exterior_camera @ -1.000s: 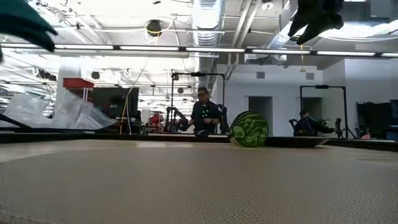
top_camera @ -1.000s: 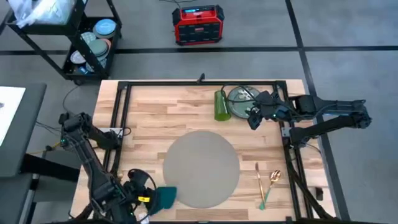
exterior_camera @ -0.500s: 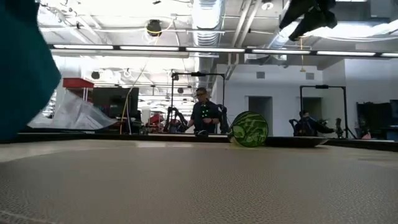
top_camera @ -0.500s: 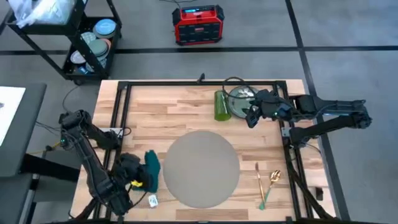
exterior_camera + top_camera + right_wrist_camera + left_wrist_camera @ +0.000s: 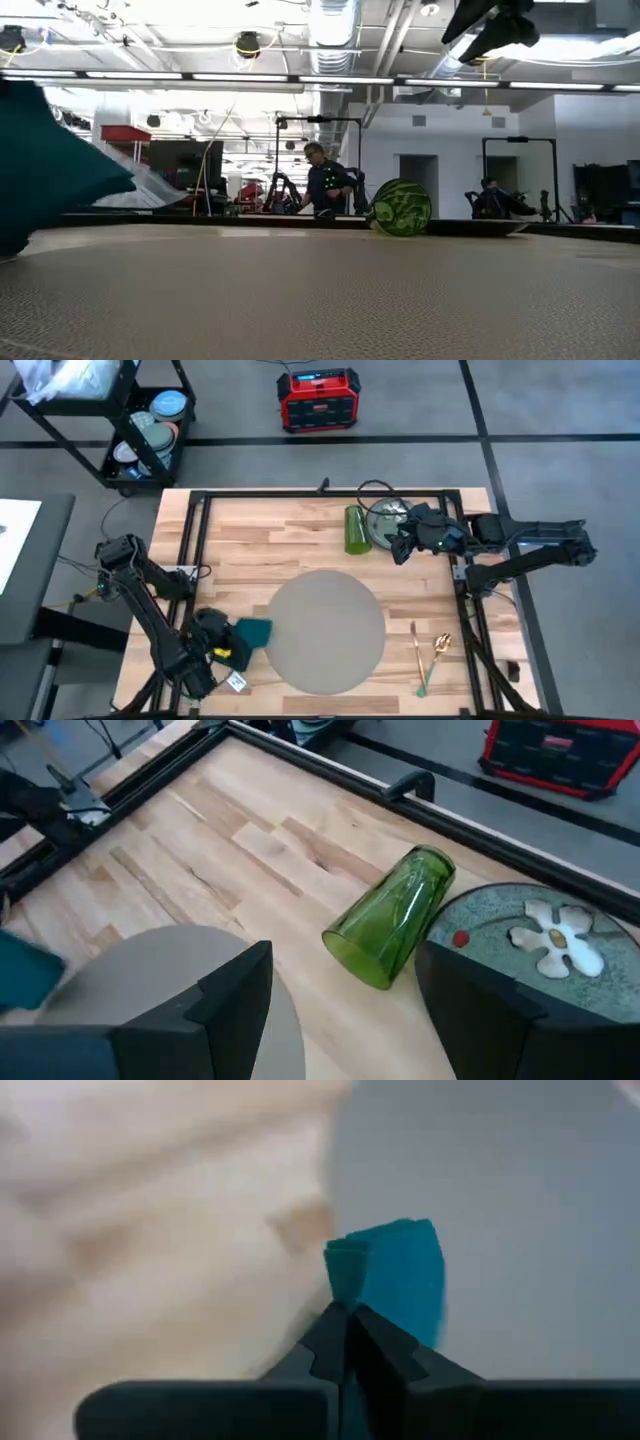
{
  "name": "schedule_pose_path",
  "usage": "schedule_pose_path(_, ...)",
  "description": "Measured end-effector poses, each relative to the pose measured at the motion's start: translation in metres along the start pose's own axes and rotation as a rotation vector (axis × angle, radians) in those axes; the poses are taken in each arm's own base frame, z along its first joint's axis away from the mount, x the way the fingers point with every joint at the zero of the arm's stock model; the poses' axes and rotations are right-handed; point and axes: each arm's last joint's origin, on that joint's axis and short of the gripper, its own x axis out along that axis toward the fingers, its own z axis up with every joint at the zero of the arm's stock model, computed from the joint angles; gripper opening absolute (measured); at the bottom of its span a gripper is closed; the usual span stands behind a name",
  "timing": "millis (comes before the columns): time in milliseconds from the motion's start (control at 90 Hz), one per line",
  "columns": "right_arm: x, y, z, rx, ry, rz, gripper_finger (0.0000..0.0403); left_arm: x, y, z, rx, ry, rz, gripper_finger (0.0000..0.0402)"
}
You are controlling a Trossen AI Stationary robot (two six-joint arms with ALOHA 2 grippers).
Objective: Set table place
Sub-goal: Put the green table napkin to the left of the gray tablemat
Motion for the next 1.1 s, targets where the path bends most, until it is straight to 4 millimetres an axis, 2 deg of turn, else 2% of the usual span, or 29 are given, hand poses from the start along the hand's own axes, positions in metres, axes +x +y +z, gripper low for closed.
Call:
schedule_pose_path(122,0.008,0.007,-0.004,-0.024,0.023,-0.005,0.0234,0.006,0.016,0.008,0.04,-0.026,0.05,0.0)
schedule_pose_path(400,0.022,0.024,-0.016,-0.092,0.082,-0.013,0.0234,0.054,0.072,0.005,0.057,0.009,0.103,0.0)
schedule_pose_path(578,0.029,0.027,-0.018,-0.102,0.095,-0.025,0.0234,0.055,0.07,0.005,0.106,0.05,0.08,0.0)
schedule_pose_path(700,0.031,0.028,-0.018,-0.103,0.098,-0.026,0.0234,0.058,0.068,0.004,0.033,0.105,0.077,0.0)
schedule_pose_path(811,0.03,0.028,-0.018,-0.101,0.094,-0.022,0.0235,0.057,0.068,0.005,0.033,0.189,0.079,0.0005)
schedule_pose_path(956,0.03,0.028,-0.018,-0.132,0.092,-0.02,0.0236,0.051,0.065,0.017,-0.013,0.221,0.045,0.0037)
schedule_pose_path(1100,0.031,0.03,-0.015,-0.147,0.071,-0.005,0.0236,0.051,0.068,0.038,-0.096,0.216,0.089,0.0067)
